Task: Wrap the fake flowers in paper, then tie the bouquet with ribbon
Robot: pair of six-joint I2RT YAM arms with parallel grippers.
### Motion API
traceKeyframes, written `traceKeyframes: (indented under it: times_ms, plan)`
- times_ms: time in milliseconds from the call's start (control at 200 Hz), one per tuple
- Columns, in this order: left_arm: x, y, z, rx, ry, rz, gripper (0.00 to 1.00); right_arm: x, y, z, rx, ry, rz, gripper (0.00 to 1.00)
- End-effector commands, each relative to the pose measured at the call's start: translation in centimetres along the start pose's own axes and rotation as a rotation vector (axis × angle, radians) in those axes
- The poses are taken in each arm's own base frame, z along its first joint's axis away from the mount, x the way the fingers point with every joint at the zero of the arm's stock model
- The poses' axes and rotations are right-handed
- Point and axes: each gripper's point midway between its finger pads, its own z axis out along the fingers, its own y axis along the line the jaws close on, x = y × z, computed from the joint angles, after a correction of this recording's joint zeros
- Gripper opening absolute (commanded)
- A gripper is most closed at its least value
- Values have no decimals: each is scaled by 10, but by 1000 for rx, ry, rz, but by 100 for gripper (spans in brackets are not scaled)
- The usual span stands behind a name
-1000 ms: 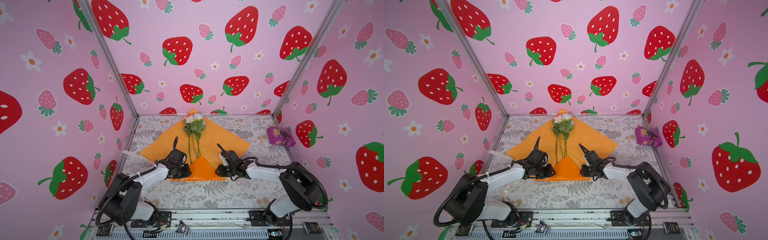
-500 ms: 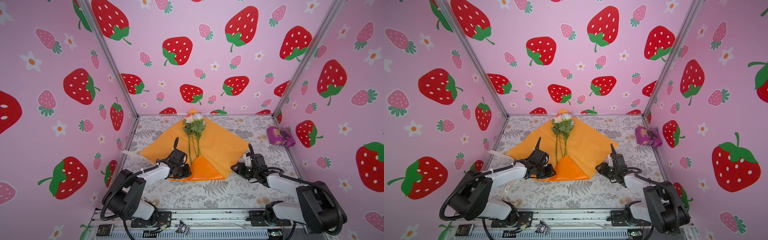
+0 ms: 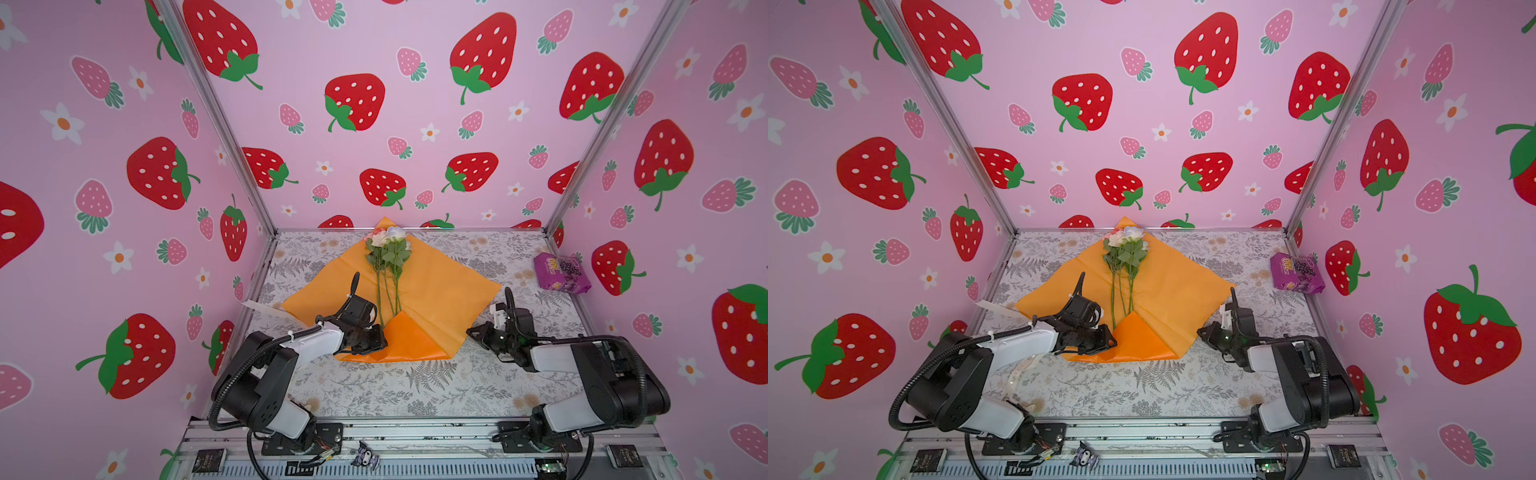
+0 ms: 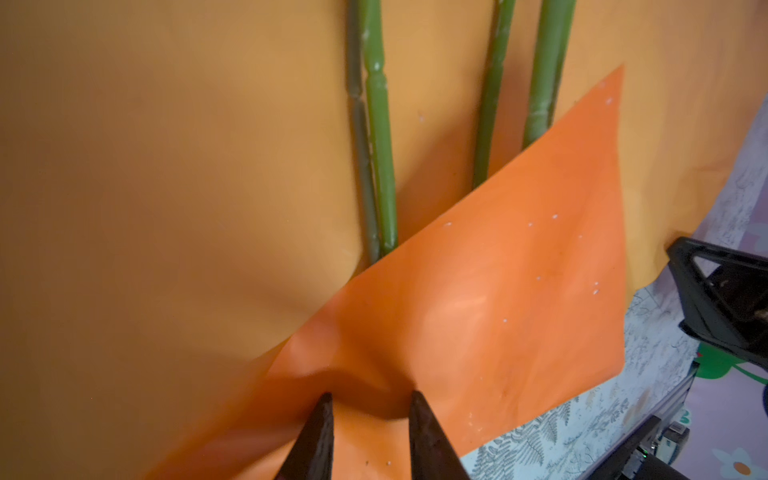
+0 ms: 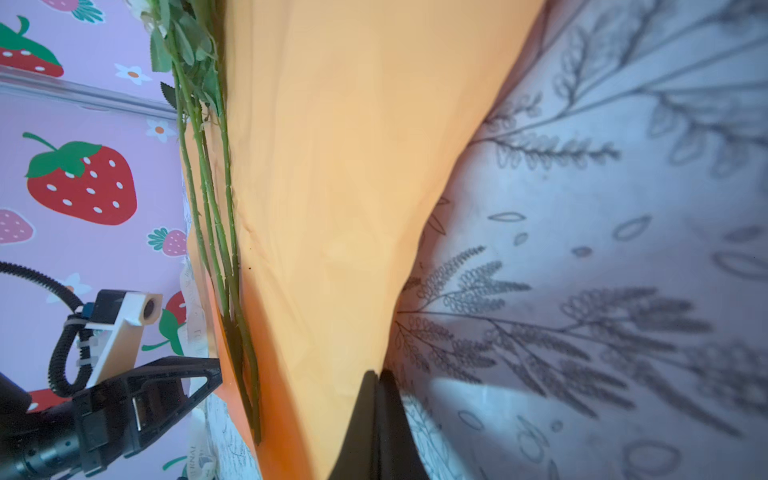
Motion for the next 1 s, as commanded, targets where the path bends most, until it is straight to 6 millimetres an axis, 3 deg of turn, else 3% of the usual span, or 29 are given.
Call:
traceKeyframes:
  times_ms: [0,195,360,445,510,685,785,996]
  plan:
    - [6,0,8,-11,32,-19,33,-16,7,-4,-29,-50,-52,0]
    - [6,-16,14,5,36,8,34,-25,-19,-17,61,-71,-26,0]
    - [10,-38,31,14,42,20,35,-37,-52,-36,174,-109,11,0]
    - [12,-48,37,15,45,35,35,-42,-59,-46,182,-126,28,0]
    - [13,-49,38,-4,29,39,35,-43,-52,-47,128,-118,25,0]
    - [14,-37,33,-59,16,46,35,-41,-18,-41,-56,-91,9,31]
    - [14,-33,29,-78,8,59,35,-44,-10,-31,-74,-64,-14,40]
    - [12,-32,25,-80,0,62,35,-47,-7,-6,-93,-12,-11,45]
